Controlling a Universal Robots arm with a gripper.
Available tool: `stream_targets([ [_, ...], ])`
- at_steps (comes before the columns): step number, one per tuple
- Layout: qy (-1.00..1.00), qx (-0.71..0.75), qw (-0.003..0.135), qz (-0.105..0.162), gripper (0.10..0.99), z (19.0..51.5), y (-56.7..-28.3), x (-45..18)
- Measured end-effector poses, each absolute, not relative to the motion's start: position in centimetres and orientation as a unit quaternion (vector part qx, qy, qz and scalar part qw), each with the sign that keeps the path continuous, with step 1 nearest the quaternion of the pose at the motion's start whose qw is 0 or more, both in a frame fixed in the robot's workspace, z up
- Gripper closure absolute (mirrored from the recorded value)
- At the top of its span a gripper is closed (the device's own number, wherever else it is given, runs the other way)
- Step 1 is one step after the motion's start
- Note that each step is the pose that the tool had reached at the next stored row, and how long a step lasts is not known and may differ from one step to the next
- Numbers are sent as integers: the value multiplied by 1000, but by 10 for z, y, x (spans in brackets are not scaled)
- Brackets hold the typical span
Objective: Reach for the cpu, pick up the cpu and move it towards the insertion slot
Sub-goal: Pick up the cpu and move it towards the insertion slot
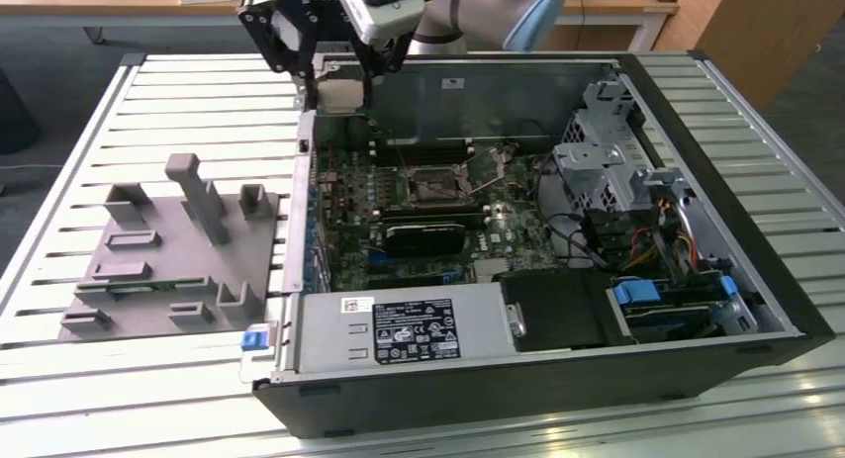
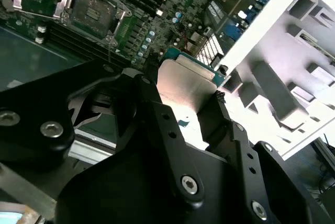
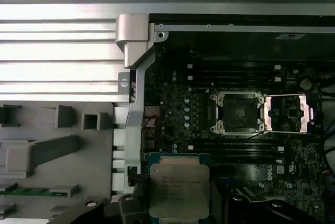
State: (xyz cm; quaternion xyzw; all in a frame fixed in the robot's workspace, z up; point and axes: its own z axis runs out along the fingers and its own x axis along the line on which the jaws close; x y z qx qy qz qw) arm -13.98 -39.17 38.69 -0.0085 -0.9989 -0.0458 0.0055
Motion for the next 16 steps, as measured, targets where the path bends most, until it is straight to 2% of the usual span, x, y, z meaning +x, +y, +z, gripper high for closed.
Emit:
stream_targets([
  [16,-999,-10,5,-46,541,387,-384,-94],
])
